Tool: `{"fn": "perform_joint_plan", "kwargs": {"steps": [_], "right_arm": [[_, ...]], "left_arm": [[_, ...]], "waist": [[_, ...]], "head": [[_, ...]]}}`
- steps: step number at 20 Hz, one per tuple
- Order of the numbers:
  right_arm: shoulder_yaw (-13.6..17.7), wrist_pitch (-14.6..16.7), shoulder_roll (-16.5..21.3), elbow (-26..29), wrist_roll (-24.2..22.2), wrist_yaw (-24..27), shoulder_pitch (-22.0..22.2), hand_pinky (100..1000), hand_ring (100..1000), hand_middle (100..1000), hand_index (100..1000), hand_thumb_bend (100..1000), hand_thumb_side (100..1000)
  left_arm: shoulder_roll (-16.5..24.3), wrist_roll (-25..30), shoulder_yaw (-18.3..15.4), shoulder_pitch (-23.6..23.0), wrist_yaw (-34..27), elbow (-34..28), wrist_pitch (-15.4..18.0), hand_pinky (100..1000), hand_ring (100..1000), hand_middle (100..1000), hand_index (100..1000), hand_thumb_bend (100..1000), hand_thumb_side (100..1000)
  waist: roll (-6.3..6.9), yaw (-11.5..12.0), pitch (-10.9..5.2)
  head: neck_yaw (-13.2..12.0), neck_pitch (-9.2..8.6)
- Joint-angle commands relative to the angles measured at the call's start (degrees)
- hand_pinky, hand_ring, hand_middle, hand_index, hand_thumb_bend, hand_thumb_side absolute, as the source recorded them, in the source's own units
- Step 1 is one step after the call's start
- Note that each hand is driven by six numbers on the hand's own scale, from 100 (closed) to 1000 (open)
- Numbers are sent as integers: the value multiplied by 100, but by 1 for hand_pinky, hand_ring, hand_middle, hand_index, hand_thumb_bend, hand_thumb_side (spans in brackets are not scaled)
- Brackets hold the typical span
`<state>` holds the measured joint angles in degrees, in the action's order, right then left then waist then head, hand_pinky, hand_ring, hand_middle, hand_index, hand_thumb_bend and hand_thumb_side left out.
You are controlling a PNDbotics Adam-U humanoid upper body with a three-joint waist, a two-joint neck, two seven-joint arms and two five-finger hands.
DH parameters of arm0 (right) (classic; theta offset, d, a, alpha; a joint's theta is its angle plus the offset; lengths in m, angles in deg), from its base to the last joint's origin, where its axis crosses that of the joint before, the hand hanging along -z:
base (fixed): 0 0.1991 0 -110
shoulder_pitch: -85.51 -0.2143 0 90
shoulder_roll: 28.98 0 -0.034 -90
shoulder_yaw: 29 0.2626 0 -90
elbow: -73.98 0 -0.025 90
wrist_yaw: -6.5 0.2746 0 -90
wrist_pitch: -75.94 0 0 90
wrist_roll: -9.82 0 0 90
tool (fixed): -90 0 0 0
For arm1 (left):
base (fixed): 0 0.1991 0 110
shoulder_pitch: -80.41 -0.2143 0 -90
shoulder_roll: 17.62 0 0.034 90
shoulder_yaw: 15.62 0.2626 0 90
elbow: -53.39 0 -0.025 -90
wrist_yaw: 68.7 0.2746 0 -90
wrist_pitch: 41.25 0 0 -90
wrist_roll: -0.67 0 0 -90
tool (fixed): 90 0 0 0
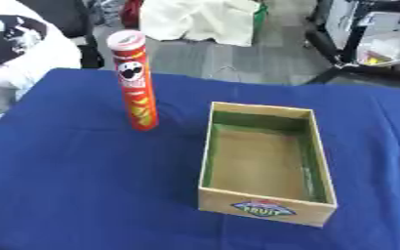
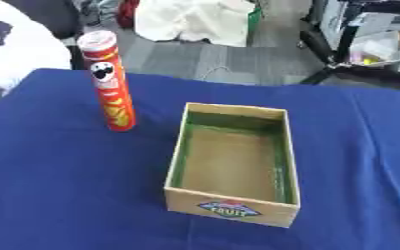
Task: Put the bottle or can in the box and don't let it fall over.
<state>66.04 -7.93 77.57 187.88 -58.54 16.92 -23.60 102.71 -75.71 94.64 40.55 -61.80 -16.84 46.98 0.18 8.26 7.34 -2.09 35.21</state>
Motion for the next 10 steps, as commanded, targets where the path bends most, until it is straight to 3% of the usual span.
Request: {"fn": "perform_joint_plan", "kwargs": {"steps": [1,2,4,6,10], "right_arm": [[19,-2,200,68,-29,41,-66,884,759,755,973,100,646],[19,-4,198,68,-30,43,-62,884,759,756,974,100,648],[23,-7,195,68,-30,46,-46,885,758,755,974,100,649],[22,-10,196,68,-36,44,-30,885,756,755,974,100,651],[9,-25,191,68,-55,45,-14,886,753,754,975,100,653]], "left_arm": [[-3,267,-28,238,267,141,176,845,809,811,873,178,932],[-41,613,-91,312,331,189,227,849,816,817,878,190,929],[-96,1982,-499,524,465,222,256,855,833,825,884,210,914],[-136,2928,-879,667,592,186,250,859,843,829,885,240,887],[-208,3365,-1158,822,693,163,257,853,829,825,879,313,862]], "waist": [[21,-2,-141],[23,1,-145],[22,20,-155],[23,32,-158],[41,42,-152]], "head": [[-57,6],[-61,13],[-46,27],[-40,36],[-57,70]]}}
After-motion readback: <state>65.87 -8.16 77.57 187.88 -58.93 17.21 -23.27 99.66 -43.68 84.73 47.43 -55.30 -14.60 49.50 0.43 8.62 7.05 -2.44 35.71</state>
